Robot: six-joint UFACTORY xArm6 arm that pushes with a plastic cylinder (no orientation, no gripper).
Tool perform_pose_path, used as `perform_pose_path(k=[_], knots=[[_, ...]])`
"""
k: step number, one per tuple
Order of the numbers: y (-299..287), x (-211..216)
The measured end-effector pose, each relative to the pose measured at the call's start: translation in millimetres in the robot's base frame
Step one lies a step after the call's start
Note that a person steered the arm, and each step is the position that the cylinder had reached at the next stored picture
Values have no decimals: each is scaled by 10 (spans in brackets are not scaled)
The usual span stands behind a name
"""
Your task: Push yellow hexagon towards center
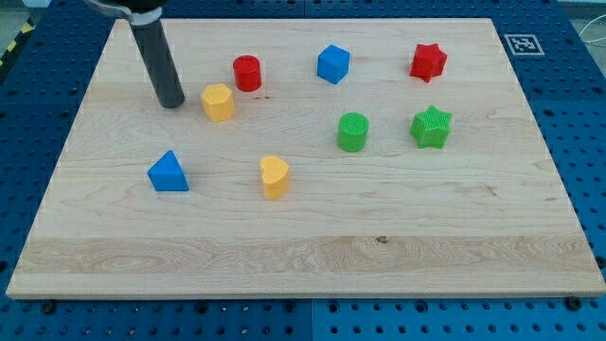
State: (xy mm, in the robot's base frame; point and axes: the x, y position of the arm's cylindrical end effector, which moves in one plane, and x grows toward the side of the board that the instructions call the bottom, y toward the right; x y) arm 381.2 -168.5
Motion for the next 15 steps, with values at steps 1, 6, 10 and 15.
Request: perform_pose_path(k=[1,6,10,15], knots=[[246,98],[178,-359],[493,-36],[679,292]])
